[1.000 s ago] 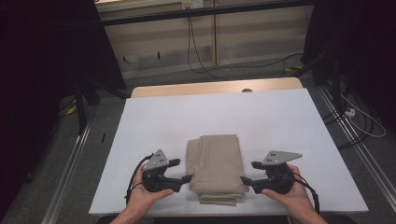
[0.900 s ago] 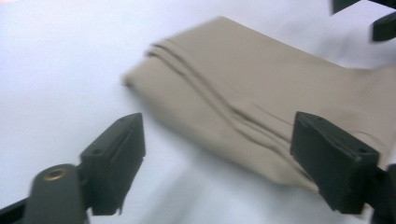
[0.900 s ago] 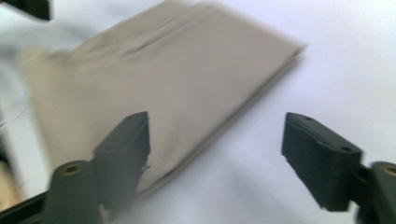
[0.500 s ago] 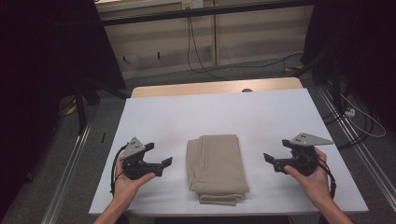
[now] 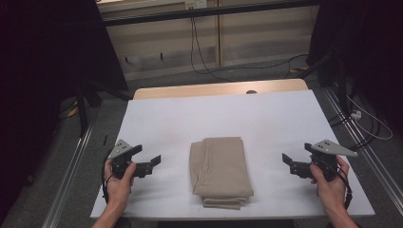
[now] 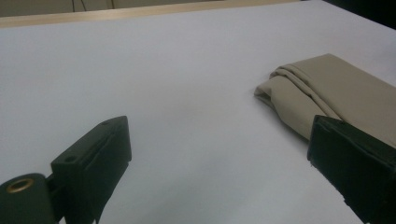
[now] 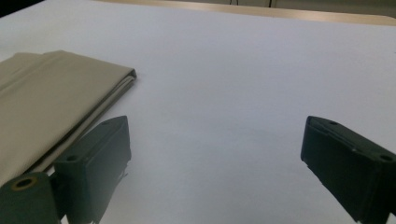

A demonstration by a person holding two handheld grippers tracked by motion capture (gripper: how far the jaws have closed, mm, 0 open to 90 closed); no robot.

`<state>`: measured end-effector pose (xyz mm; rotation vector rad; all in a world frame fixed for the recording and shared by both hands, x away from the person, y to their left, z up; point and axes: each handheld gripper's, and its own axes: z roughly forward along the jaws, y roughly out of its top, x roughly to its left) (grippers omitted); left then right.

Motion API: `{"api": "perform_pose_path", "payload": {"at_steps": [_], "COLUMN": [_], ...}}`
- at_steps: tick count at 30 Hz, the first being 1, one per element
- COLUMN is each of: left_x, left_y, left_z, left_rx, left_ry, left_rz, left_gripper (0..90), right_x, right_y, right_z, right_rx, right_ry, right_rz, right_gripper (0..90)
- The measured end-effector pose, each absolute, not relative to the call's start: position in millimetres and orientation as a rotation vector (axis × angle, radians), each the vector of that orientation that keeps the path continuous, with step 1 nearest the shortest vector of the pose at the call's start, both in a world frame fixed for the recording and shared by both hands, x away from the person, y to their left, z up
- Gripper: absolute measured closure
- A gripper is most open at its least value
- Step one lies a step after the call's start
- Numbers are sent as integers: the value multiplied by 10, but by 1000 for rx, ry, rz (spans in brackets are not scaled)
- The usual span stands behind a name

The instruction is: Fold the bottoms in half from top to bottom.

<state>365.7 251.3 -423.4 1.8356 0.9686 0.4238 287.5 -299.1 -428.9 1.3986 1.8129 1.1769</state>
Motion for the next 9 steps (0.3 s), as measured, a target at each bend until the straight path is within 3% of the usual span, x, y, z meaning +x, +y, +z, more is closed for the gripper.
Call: {"api": "perform_pose_path", "payload": {"at_steps": [4,9], "left_x": [3685,3673], "left_y": [2481,2471], "left_z": [-4273,-4261], "left_rx": [1835,1839], "left_ry": [978,961], "left_rz": [358,386], "left_gripper": [66,69], "right_x": [2886,2914], "right_y": [-3002,-2998], "right_z": [-4290,-4307], "right_rx": [1402,1395], "right_ry": [1797,1811], "right_rz": [1185,1186], "right_gripper": [77,77]}}
